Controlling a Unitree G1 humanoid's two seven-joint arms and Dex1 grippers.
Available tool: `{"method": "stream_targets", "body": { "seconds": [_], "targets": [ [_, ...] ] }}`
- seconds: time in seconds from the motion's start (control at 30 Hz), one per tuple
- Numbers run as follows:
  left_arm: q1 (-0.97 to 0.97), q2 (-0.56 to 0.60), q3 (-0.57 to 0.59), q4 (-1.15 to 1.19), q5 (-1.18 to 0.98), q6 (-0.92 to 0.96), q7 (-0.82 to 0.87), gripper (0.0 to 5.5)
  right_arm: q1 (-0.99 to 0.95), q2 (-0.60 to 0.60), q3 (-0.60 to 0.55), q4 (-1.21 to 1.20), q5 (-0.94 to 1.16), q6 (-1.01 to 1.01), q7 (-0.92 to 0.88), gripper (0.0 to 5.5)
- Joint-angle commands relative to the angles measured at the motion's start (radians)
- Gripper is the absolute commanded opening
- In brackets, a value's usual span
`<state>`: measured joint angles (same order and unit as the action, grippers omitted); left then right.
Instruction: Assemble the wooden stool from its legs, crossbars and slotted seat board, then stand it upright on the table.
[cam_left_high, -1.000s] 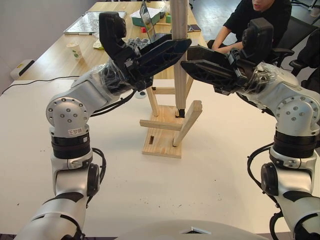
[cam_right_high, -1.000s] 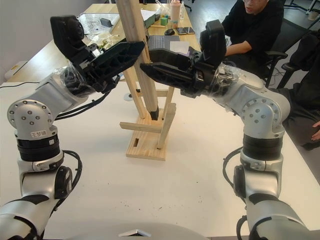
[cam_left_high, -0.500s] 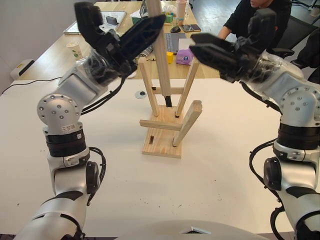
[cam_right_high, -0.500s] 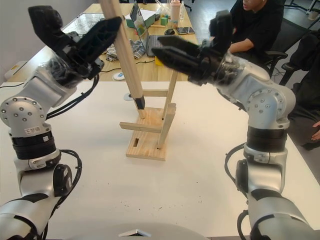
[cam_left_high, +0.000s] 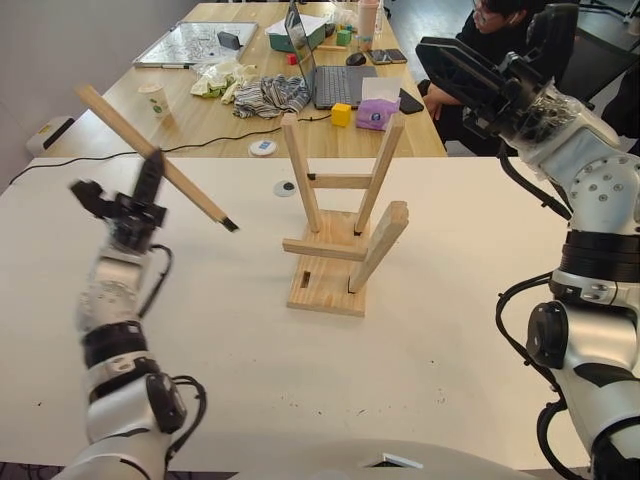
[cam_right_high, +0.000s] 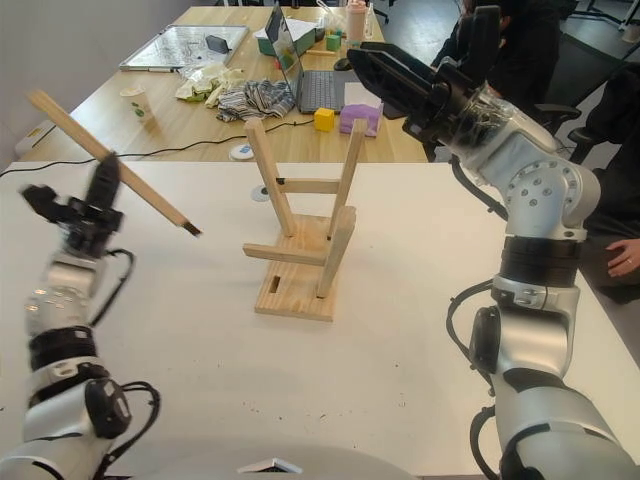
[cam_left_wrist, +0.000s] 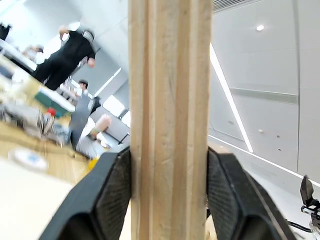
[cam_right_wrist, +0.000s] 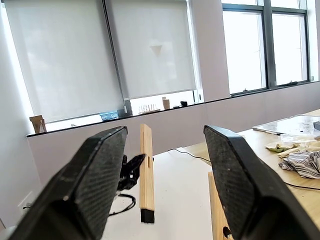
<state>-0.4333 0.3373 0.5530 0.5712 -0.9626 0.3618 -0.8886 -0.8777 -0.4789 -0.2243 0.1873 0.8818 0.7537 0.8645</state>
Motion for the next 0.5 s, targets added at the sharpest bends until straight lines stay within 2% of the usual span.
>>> {"method": "stream_targets", "body": {
  "seconds": [0.03,0.5],
  "targets": [
    [0.018,-0.079,-0.016,0.073,0.038,-0.056,-0.055,2.03,-0.040,0.010,0.031,0.048,-0.034,-0.004,0.035,2.82],
    [0.015,-0.175,-0.058,0.113,0.076,-0.004,-0.124,2.03,-0.034,0.016,0.061,0.076,-0.085,-0.013,0.084,2.82]
  ]
}}
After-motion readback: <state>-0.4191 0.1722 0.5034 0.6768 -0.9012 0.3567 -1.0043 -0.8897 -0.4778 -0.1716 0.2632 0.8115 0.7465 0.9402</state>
